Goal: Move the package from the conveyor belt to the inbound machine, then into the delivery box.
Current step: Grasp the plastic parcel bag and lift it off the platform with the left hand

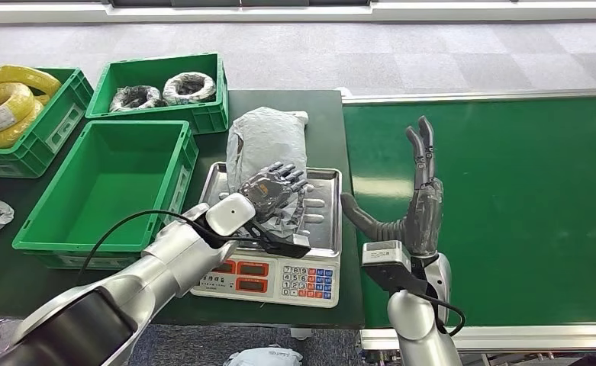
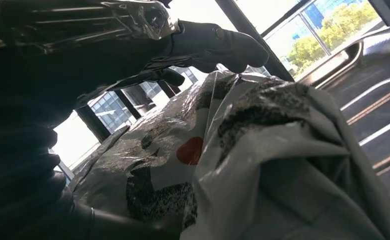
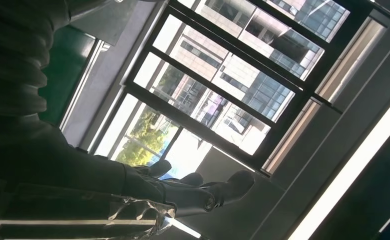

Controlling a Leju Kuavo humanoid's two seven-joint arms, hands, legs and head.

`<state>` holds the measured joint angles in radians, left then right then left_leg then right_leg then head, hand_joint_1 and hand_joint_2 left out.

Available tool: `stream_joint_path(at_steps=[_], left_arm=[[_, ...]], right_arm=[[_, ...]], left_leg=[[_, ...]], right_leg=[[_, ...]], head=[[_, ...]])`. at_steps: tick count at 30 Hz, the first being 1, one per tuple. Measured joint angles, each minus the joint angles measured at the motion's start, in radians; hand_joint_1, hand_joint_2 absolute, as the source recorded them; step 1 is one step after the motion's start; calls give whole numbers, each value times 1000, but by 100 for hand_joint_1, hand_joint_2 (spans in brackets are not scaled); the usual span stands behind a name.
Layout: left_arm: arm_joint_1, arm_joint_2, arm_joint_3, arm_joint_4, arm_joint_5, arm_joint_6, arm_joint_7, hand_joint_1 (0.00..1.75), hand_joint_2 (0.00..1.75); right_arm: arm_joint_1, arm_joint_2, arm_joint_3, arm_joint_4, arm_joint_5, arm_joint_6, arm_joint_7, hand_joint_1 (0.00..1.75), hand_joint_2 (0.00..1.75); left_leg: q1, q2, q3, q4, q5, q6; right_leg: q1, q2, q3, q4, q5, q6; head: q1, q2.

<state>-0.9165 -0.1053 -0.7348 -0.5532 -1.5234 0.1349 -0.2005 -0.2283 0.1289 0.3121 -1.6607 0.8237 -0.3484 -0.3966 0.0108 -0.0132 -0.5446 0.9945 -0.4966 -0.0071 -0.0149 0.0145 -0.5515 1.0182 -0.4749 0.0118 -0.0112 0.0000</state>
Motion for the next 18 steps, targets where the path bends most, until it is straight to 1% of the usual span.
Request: stream_joint_path(at_steps=[3,8,12,18], left_arm=[[-21,6,-18,35,24,-14,-20,175,175],[-46,27,-29,48,37,-16,-16,175,175],[-47,31,-32,50,41,-16,-15,175,175],[-48,84,-43,61,70,0,-18,175,175]], right_arm=[[1,-5,7,-4,-6,-15,-4,0,175],[-8,-6,17,-11,-15,-21,-5,0,175],[-9,-6,18,-11,-16,-21,-5,0,175],[-20,-14,29,-2,-27,-20,-16,0,175]], left_leg=[[1,2,7,0,-2,0],[2,2,-7,0,11,-4],[2,3,-8,0,12,-4],[3,4,-6,-1,10,-6]], right_leg=[[1,2,6,0,-1,-1],[3,3,-9,1,8,-3],[3,3,-10,1,9,-3],[3,5,-9,1,7,-4]], head=[[0,0],[0,0],[0,0],[0,0]])
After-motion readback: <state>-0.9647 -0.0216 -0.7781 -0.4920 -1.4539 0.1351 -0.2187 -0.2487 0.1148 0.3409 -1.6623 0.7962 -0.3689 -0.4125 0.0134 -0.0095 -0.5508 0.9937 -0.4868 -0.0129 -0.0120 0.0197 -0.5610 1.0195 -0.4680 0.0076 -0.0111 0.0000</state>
